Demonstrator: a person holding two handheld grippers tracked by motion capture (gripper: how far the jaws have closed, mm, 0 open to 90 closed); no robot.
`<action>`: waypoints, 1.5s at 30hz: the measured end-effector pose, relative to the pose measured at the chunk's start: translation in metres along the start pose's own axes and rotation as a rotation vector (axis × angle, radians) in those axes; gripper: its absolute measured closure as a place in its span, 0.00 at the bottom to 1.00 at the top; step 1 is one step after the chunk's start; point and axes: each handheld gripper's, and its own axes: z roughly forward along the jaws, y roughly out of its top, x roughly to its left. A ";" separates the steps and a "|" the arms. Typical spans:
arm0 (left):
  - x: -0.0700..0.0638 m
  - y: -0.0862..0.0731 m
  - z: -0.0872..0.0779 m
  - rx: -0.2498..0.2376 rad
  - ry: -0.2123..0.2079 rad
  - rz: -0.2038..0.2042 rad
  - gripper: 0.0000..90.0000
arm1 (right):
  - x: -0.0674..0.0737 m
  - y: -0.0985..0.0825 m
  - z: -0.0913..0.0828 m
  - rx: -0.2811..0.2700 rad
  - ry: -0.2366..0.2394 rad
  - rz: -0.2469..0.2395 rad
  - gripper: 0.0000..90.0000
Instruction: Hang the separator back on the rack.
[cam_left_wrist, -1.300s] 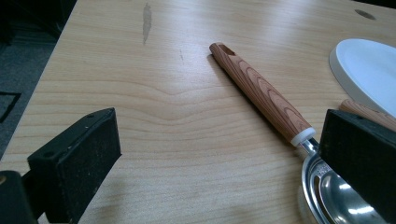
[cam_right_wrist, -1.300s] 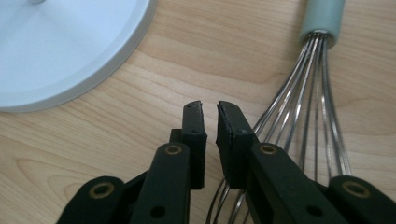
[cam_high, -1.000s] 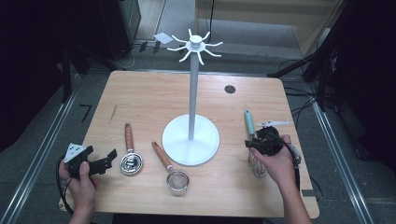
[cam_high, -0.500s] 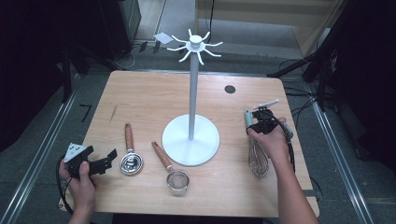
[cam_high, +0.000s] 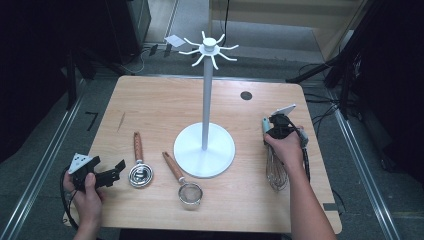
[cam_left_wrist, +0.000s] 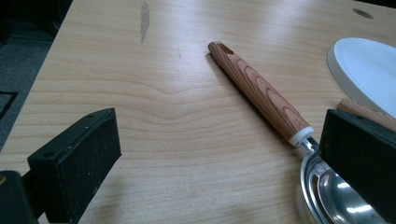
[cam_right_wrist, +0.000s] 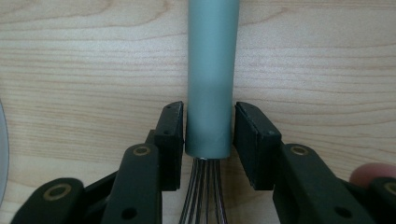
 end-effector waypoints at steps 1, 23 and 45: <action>0.000 0.000 0.000 -0.002 0.000 0.000 0.00 | 0.000 0.001 0.001 0.003 0.002 0.006 0.73; 0.000 0.000 0.000 0.001 0.000 -0.001 0.00 | 0.008 -0.002 0.003 0.014 0.014 -0.023 0.79; 0.000 0.000 0.000 0.000 0.001 0.000 0.00 | 0.011 -0.035 -0.045 -0.311 0.182 -0.103 0.79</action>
